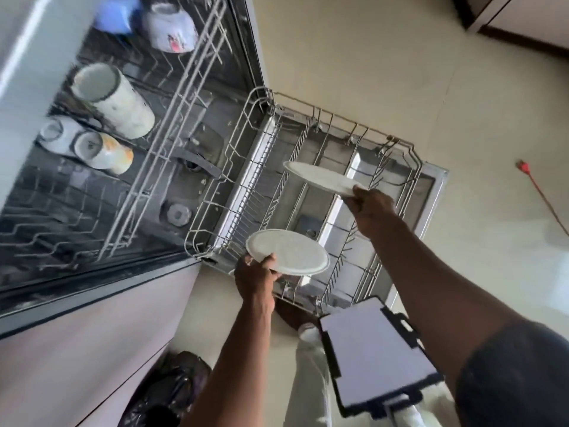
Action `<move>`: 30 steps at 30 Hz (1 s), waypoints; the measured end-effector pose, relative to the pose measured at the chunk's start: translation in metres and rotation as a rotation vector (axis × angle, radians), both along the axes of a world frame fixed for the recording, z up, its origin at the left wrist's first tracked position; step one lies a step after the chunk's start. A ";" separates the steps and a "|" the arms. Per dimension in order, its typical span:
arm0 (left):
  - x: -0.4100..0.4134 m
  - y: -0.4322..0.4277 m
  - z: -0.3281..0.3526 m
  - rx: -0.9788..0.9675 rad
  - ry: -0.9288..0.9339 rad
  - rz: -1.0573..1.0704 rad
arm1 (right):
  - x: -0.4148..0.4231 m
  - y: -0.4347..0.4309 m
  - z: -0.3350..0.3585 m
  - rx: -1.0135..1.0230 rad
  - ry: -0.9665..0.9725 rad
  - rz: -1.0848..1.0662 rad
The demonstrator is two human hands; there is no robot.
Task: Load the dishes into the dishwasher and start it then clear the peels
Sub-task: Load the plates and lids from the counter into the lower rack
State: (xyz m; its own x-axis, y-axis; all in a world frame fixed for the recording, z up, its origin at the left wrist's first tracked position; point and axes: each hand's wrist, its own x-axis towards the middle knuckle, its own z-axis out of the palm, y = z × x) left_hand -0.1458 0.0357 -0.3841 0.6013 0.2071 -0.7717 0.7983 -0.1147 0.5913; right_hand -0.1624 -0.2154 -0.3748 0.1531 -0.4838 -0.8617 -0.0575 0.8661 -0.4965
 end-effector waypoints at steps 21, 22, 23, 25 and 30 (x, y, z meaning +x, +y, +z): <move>0.009 0.021 0.012 0.642 -0.796 -1.883 | -0.049 0.071 0.039 0.220 -0.153 -0.140; 0.005 0.025 0.013 0.659 -0.804 -1.868 | -0.051 0.075 0.039 0.224 -0.149 -0.128; 0.001 0.031 0.015 0.665 -0.813 -1.847 | -0.054 0.079 0.040 0.228 -0.149 -0.113; -0.006 0.044 0.018 0.650 -0.822 -1.823 | -0.057 0.084 0.039 0.230 -0.144 -0.078; -0.006 0.070 0.016 0.650 -0.854 -1.838 | -0.066 0.090 0.038 0.224 -0.114 -0.006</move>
State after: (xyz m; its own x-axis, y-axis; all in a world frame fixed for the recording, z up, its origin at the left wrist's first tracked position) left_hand -0.1514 0.1062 -0.3678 0.4544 -0.8207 -0.3464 -0.8107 -0.5421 0.2209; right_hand -0.2289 -0.1253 -0.3370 0.2529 -0.2834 -0.9250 -0.0070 0.9556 -0.2947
